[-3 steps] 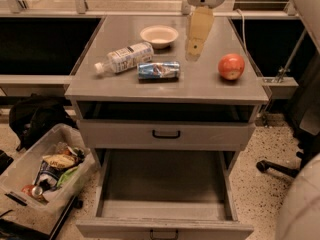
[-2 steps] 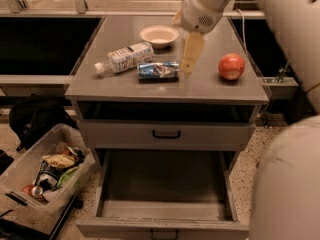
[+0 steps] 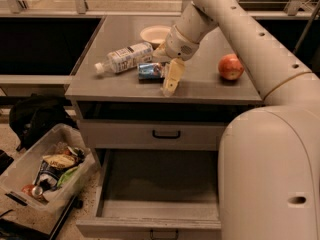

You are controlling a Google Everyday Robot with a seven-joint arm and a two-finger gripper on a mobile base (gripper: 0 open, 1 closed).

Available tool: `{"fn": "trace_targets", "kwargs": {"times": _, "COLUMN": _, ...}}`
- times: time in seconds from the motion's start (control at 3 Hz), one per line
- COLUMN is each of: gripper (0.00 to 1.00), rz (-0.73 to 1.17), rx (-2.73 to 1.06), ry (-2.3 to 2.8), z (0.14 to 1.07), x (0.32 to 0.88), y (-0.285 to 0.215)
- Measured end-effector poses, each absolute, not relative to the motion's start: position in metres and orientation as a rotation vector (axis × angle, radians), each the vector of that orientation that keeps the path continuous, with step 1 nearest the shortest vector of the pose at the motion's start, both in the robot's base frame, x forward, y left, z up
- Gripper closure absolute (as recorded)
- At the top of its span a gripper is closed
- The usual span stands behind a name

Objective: Place redbull can into middle drawer

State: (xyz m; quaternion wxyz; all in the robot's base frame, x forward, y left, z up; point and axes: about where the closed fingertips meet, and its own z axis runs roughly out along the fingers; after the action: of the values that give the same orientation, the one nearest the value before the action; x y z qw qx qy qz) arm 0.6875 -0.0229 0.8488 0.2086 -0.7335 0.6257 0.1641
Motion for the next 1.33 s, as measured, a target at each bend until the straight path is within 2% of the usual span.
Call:
{"fn": "trace_targets", "kwargs": {"times": 0.33, "gripper": 0.00, "rz": 0.457, "rx": -2.041, "ry": 1.741, "z": 0.8488, "x": 0.6875, "y": -0.0229}}
{"fn": "trace_targets", "kwargs": {"times": 0.67, "gripper": 0.19, "rz": 0.457, "rx": -2.041, "ry": 1.741, "z": 0.8487, "x": 0.6875, "y": -0.0229}}
{"fn": "trace_targets", "kwargs": {"times": 1.33, "gripper": 0.65, "rz": 0.457, "rx": -2.041, "ry": 1.741, "z": 0.8487, "x": 0.6875, "y": -0.0229}}
